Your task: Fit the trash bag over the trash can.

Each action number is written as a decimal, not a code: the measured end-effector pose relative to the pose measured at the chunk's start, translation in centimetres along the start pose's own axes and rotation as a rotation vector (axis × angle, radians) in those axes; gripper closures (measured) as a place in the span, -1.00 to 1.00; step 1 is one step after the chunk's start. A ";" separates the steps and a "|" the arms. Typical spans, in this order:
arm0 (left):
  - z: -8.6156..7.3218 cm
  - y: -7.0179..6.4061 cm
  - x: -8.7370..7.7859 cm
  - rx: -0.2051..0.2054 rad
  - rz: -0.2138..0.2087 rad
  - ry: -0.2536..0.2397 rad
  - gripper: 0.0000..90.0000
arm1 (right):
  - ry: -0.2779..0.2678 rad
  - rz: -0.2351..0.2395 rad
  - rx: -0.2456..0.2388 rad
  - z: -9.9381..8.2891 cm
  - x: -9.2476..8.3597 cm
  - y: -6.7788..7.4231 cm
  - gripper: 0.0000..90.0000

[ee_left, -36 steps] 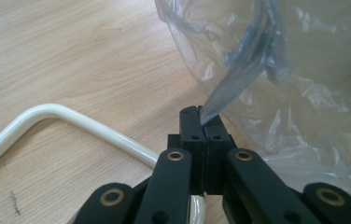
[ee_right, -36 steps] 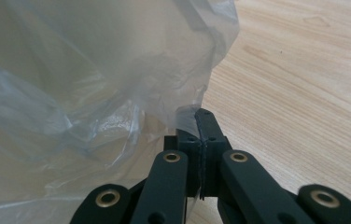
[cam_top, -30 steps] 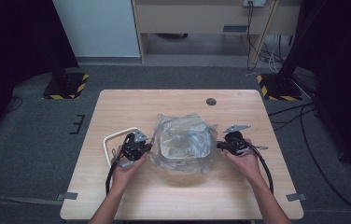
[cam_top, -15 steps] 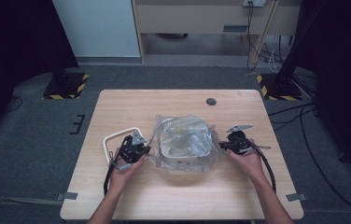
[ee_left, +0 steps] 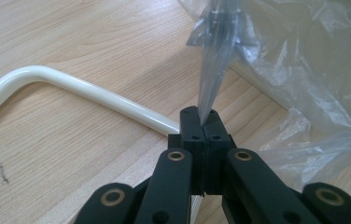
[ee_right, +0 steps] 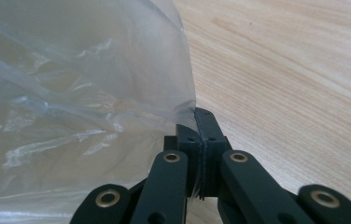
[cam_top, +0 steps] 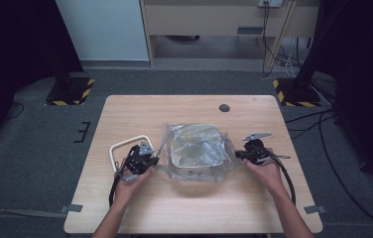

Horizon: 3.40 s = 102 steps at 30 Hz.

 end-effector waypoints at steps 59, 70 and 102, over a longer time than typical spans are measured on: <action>9.1 -0.9 -4.0 0.103 0.105 -0.255 0.95 | -0.188 0.020 -0.113 4.4 -3.8 3.1 1.00; 6.0 0.7 -1.5 0.065 0.103 -0.079 0.96 | -0.092 0.009 -0.095 2.1 -2.0 2.4 1.00; 5.4 -0.7 -2.2 0.119 0.105 -0.198 0.13 | -0.149 -0.027 -0.007 1.5 -4.7 0.1 -0.04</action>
Point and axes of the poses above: each handheld gripper's, and its own axes: x roughly forward along the jaws, z roughly out of its top, y roughly to its left, the point moved 9 cm from there along x, roughly forward along the jaws, and after that the axes turned 15 degrees about -z, right-handed, at the moved point
